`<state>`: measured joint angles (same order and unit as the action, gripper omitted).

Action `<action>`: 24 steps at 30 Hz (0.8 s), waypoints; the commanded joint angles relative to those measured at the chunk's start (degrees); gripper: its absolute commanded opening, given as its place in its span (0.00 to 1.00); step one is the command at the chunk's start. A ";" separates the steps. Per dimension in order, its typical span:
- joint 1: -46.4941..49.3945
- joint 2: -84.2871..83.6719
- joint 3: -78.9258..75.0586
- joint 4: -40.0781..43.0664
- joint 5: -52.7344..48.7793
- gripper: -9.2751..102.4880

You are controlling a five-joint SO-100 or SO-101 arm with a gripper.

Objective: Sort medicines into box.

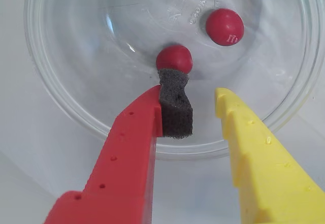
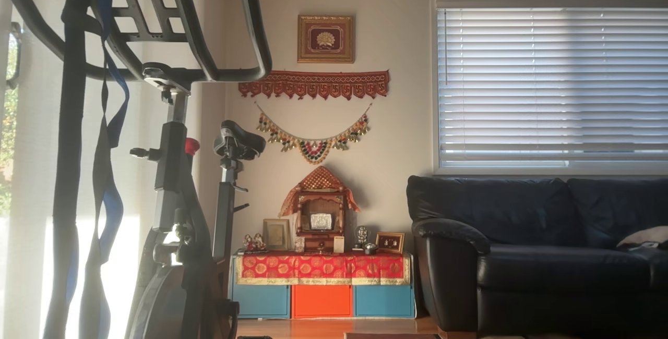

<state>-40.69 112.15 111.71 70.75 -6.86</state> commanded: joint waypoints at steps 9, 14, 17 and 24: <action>-1.32 4.83 2.90 -5.63 0.09 0.16; -1.76 4.92 4.31 -7.38 0.62 0.16; -1.93 4.83 4.57 -7.73 0.88 0.16; -2.29 3.08 4.75 -8.88 1.93 0.15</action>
<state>-41.57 112.24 116.89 62.14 -5.19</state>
